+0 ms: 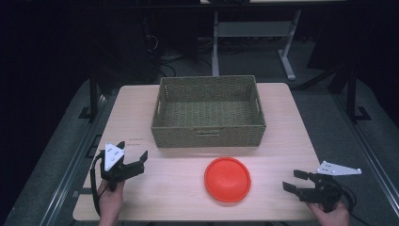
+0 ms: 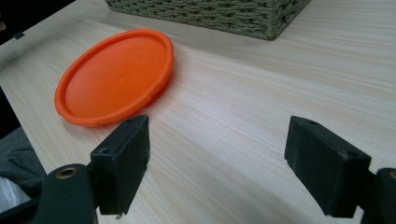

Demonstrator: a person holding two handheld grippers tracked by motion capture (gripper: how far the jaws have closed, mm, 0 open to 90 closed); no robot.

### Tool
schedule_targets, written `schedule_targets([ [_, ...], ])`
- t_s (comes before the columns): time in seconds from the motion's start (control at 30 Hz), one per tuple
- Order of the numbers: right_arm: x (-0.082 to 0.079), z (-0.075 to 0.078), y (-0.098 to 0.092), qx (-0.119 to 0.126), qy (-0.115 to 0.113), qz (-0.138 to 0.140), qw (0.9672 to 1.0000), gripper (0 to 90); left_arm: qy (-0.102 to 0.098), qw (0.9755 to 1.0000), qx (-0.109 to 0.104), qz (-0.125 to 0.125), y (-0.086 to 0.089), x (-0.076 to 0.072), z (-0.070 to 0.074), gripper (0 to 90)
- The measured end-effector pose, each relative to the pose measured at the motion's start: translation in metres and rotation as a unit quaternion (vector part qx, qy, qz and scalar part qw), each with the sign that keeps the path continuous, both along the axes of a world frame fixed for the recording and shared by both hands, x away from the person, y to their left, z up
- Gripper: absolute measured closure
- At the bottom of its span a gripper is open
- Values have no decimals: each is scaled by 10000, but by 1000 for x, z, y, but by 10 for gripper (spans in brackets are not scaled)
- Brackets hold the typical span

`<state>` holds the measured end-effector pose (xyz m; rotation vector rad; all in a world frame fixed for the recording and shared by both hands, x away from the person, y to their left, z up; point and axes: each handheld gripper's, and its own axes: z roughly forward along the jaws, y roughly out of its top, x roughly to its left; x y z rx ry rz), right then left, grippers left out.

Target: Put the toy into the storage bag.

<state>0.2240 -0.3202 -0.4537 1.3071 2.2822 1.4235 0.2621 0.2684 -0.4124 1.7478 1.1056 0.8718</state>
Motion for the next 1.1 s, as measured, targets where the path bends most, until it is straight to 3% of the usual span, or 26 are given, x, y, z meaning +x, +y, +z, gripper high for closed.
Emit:
schedule_targets([
  [0.4,6,-1,4,29,48,105,9999,210,46,10000,29,-47,-3,-1,-1,128],
  [0.63,13,5,20,12,71,287,9996,211,8,10000,50,-18,-2,-2,0,128],
  [0.77,20,7,28,88,210,455,9987,214,-20,10000,-2,73,2,-2,0,128],
  [1.1,41,13,55,-49,552,809,9952,250,-13,10000,19,75,3,-1,0,128],
])
